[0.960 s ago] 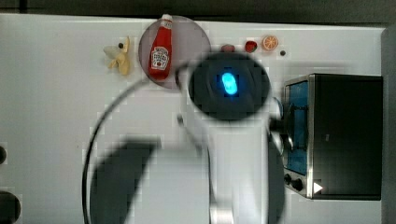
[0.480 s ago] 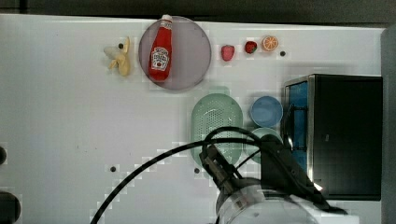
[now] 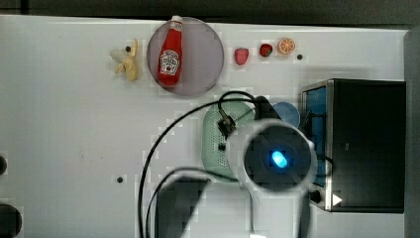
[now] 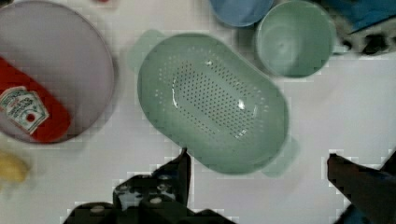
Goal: Drag strainer right to left.
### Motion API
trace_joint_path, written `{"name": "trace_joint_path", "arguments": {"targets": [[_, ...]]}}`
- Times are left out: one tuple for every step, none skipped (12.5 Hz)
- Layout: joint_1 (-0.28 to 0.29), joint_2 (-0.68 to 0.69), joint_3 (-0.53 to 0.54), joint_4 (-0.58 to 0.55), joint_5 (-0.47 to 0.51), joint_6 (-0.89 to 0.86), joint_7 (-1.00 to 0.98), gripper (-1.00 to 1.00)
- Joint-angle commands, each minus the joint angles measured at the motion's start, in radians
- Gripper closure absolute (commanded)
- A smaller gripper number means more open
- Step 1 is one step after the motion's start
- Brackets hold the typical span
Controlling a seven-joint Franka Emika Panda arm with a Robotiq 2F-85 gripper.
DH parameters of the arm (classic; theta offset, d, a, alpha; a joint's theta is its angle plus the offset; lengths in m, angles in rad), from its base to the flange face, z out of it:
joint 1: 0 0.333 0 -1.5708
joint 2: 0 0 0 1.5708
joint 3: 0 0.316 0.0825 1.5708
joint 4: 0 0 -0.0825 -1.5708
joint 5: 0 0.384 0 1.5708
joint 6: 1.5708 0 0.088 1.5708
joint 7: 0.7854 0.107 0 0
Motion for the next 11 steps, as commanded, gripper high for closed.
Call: {"name": "trace_joint_path", "arguments": {"targets": [[0.006, 0.047, 0.004, -0.113, 0.005, 0.15, 0.217, -1.0], [0.006, 0.077, 0.008, -0.143, 0.005, 0.219, 0.276, -1.0], [0.006, 0.112, 0.011, -0.166, 0.005, 0.276, 0.339, -1.0], [0.007, 0.152, 0.014, -0.184, 0.005, 0.329, 0.389, -1.0], [0.007, 0.196, 0.018, -0.194, 0.005, 0.376, 0.421, -1.0], [0.007, 0.243, 0.023, -0.199, 0.005, 0.417, 0.445, -1.0], [0.008, 0.292, 0.027, -0.2, 0.005, 0.46, 0.475, -1.0], [0.01, 0.34, 0.03, -0.2, 0.005, 0.511, 0.515, -1.0], [0.013, 0.383, 0.033, -0.201, 0.005, 0.566, 0.554, -1.0], [0.015, 0.423, 0.038, -0.201, 0.005, 0.611, 0.575, -1.0], [0.019, 0.461, 0.043, -0.202, 0.005, 0.645, 0.585, -1.0]]}}
